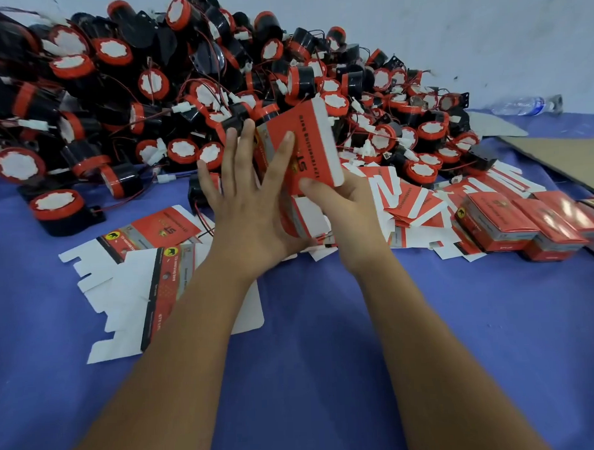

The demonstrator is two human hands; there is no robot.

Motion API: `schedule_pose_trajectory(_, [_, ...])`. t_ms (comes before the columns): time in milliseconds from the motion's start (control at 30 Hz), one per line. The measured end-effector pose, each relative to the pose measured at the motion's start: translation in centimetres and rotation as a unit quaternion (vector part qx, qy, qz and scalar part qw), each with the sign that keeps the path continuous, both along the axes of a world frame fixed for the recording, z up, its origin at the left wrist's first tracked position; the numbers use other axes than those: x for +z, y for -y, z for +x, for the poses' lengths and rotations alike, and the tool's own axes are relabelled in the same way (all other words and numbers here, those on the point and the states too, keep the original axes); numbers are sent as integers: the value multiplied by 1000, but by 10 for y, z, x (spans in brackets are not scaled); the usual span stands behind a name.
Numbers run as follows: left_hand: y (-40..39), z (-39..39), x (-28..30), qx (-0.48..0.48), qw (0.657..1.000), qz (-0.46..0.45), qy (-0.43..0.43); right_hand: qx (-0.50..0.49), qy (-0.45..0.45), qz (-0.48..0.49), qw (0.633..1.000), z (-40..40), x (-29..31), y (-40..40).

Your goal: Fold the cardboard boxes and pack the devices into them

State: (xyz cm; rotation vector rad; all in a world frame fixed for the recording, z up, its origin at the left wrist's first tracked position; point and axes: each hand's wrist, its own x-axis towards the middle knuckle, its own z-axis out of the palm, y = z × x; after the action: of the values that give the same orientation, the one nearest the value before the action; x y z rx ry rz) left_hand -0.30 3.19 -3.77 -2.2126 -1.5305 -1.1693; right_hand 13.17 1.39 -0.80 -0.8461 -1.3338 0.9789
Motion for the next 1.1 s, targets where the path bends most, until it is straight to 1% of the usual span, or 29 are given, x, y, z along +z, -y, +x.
schedule_pose_trajectory(100, [0, 0, 3, -4, 997, -10, 71, 45, 27, 3, 999, -5, 0, 5])
schedule_pose_trajectory(200, [0, 1, 6, -10, 990, 3, 141, 48, 45, -7, 998, -9, -6, 5])
schedule_pose_trajectory(267, [0, 0, 8, -58, 980, 31, 187, 33, 63, 10, 997, -11, -9, 5])
schedule_pose_trajectory(300, [0, -1, 9, -103, 966, 29, 234, 23, 64, 25, 997, -11, -9, 5])
schedule_pose_trajectory(367, [1, -4, 12, -170, 923, 14, 344, 1, 43, 47, 998, -9, -7, 3])
schedule_pose_trajectory(433, [-1, -7, 16, -164, 880, 3, 446, -33, 27, 43, 998, -3, -7, -2])
schedule_pose_trajectory(467, [-1, -7, 19, -156, 850, -17, 503, -45, 28, 36, 998, -1, -7, -3])
schedule_pose_trajectory(500, [-1, -8, 22, -156, 811, -44, 562, -49, 36, 27, 998, 1, -7, -4])
schedule_pose_trajectory(567, [-3, -11, 25, -168, 724, -108, 661, -29, 47, 6, 998, 2, -10, -7])
schedule_pose_trajectory(633, [-5, -12, 26, -175, 645, -195, 718, 16, 33, -4, 999, 2, -12, -9])
schedule_pose_trajectory(667, [-5, -13, 25, -173, 621, -240, 726, 38, 26, -1, 999, 3, -13, -10])
schedule_pose_trajectory(700, [-4, -13, 24, -163, 611, -276, 724, 54, 24, 1, 998, 3, -14, -11])
schedule_pose_trajectory(767, [-2, -13, 23, -144, 602, -321, 717, 64, 39, -4, 997, 3, -13, -14])
schedule_pose_trajectory(867, [0, -14, 22, -176, 569, -347, 724, 81, 70, 6, 994, 4, -13, -16])
schedule_pose_trajectory(900, [-1, -15, 21, -183, 566, -348, 724, 94, 83, 11, 992, 5, -14, -15])
schedule_pose_trajectory(967, [-2, -18, 19, -190, 572, -355, 715, 98, 121, 22, 988, 3, -16, -13])
schedule_pose_trajectory(1000, [-2, -19, 18, -194, 574, -363, 708, 79, 136, 30, 987, 2, -17, -11])
schedule_pose_trajectory(1033, [-2, -19, 18, -193, 578, -370, 701, 46, 138, 37, 989, -1, -17, -10])
schedule_pose_trajectory(1100, [-2, -19, 18, -190, 594, -380, 683, -35, 108, 39, 993, -2, -16, -9])
